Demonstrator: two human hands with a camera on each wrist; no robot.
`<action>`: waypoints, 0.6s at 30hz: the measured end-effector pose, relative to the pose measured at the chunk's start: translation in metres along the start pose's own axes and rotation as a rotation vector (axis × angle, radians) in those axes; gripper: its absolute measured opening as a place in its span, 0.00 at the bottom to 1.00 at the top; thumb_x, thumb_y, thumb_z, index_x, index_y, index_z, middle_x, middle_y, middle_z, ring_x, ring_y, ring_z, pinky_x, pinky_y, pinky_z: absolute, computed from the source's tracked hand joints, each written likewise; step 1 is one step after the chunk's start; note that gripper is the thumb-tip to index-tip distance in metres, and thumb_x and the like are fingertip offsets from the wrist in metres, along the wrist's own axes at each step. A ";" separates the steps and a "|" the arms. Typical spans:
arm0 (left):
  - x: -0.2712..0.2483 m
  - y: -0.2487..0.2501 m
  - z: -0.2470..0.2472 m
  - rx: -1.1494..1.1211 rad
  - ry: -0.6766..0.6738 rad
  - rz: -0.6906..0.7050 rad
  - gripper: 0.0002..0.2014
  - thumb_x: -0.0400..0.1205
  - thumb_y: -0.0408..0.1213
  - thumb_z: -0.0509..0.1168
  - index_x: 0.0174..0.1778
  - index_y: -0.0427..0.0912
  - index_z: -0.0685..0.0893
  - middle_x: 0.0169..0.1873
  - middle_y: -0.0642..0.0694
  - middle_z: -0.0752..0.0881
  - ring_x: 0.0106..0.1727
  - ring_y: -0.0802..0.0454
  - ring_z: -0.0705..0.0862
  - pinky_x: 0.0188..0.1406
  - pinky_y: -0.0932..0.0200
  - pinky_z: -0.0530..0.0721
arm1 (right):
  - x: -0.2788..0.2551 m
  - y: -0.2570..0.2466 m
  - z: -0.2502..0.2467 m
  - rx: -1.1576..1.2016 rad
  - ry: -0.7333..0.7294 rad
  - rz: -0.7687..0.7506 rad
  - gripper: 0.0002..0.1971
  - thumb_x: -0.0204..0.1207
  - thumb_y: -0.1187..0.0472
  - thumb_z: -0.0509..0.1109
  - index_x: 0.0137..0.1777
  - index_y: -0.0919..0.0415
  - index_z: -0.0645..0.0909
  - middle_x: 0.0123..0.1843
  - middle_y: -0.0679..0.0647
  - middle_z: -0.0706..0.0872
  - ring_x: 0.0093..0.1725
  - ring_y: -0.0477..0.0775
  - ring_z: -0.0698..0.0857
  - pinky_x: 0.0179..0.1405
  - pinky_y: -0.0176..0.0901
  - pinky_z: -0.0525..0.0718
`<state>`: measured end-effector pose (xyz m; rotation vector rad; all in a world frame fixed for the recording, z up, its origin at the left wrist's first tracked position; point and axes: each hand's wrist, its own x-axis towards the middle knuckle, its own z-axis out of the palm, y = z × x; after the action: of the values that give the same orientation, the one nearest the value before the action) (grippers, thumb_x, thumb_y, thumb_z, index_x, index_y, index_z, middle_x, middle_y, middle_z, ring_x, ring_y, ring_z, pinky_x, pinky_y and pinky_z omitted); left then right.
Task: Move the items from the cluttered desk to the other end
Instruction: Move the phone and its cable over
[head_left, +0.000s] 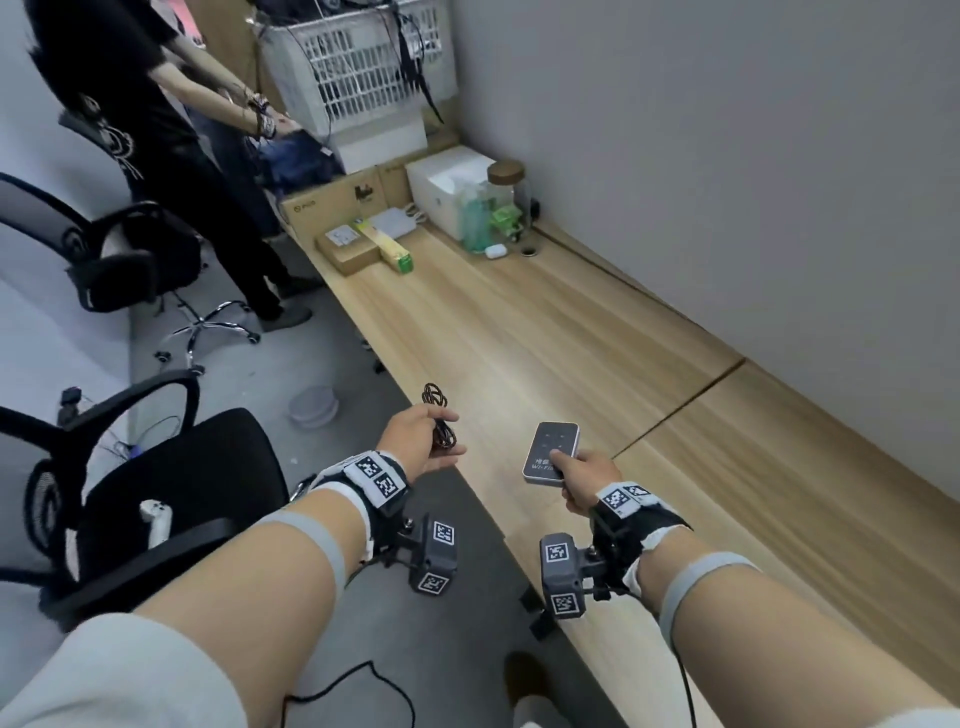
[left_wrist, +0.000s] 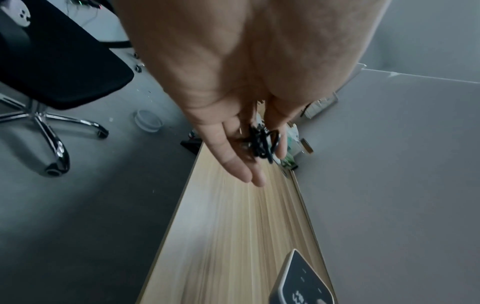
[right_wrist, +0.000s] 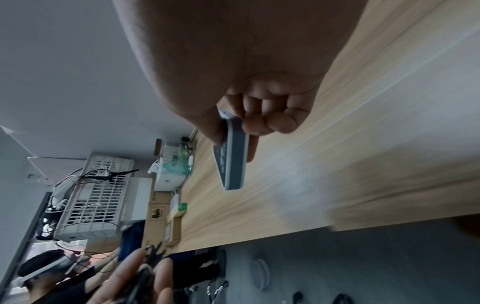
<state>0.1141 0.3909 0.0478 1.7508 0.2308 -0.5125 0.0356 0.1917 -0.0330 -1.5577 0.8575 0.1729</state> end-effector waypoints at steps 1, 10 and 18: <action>0.018 0.009 -0.008 0.003 0.008 -0.004 0.19 0.88 0.27 0.46 0.50 0.36 0.85 0.50 0.34 0.81 0.36 0.44 0.90 0.38 0.54 0.92 | 0.016 -0.014 0.012 0.007 -0.013 -0.003 0.13 0.79 0.55 0.68 0.38 0.63 0.80 0.23 0.57 0.74 0.22 0.55 0.72 0.24 0.40 0.69; 0.161 0.063 -0.078 0.080 0.020 -0.033 0.15 0.90 0.27 0.51 0.47 0.38 0.84 0.54 0.31 0.82 0.31 0.49 0.91 0.36 0.58 0.92 | 0.124 -0.123 0.110 0.002 -0.037 0.023 0.12 0.80 0.56 0.68 0.40 0.64 0.79 0.26 0.58 0.76 0.23 0.55 0.73 0.23 0.39 0.69; 0.307 0.110 -0.157 0.026 -0.082 -0.034 0.12 0.88 0.23 0.52 0.55 0.34 0.80 0.45 0.35 0.83 0.33 0.47 0.91 0.44 0.53 0.90 | 0.213 -0.208 0.203 0.023 0.070 0.083 0.08 0.82 0.60 0.67 0.46 0.66 0.79 0.29 0.60 0.78 0.23 0.54 0.75 0.23 0.38 0.70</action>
<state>0.4651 0.4788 0.0297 1.7496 0.1972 -0.6136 0.3866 0.2745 -0.0311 -1.5147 0.9770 0.1688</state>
